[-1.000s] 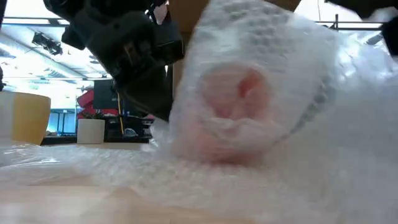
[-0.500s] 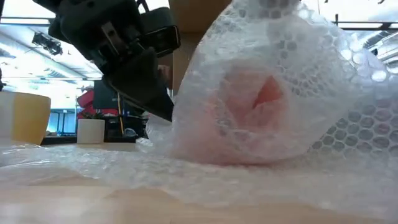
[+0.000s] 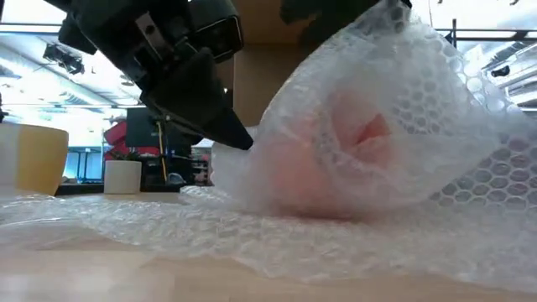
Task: Wrap mug
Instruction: Wrap the orange mug with the bubble wrap
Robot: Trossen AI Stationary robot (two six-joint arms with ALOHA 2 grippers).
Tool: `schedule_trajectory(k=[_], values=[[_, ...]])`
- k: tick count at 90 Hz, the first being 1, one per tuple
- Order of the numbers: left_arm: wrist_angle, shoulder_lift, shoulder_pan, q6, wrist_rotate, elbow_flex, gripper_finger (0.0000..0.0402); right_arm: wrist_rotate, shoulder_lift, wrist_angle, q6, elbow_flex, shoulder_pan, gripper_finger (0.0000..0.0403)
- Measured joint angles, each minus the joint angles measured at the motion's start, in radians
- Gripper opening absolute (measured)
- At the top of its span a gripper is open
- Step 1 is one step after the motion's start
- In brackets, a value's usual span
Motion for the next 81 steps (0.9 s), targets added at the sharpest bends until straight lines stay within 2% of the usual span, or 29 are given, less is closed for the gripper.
schedule_trajectory(k=[9, 19, 29, 43, 54, 65, 74, 81], values=[[0.0, 0.0, -0.005, 0.003, -0.007, 0.0, 0.0, -0.049, 0.03, -0.195, 0.165, 0.069, -0.033, 0.0205], [0.0, 0.0, -0.016, 0.022, -0.017, 0.0, 0.0, -0.169, 0.051, -0.247, 0.287, 0.064, -0.069, 0.0207], [-0.001, -0.001, -0.026, 0.026, -0.032, 0.0, 0.0, -0.244, 0.056, -0.187, 0.293, 0.04, -0.09, 0.0208], [-0.014, -0.014, -0.033, -0.007, -0.031, 0.0, 0.0, -0.225, 0.065, -0.213, 0.257, 0.038, -0.093, 0.0194], [-0.053, -0.056, -0.057, -0.033, -0.003, 0.001, 0.0, -0.21, 0.066, -0.236, 0.222, 0.038, -0.092, 0.0153], [-0.124, -0.118, -0.097, -0.088, -0.029, 0.001, 0.0, -0.199, 0.067, -0.235, 0.158, 0.037, -0.093, 0.0086], [-0.102, -0.14, -0.134, -0.124, -0.062, 0.001, 0.0, -0.19, 0.067, -0.222, 0.106, 0.037, -0.092, 0.0032], [-0.067, -0.112, -0.156, -0.136, -0.086, 0.002, 0.0, -0.173, 0.068, -0.215, 0.071, 0.036, -0.088, 0.0024]])
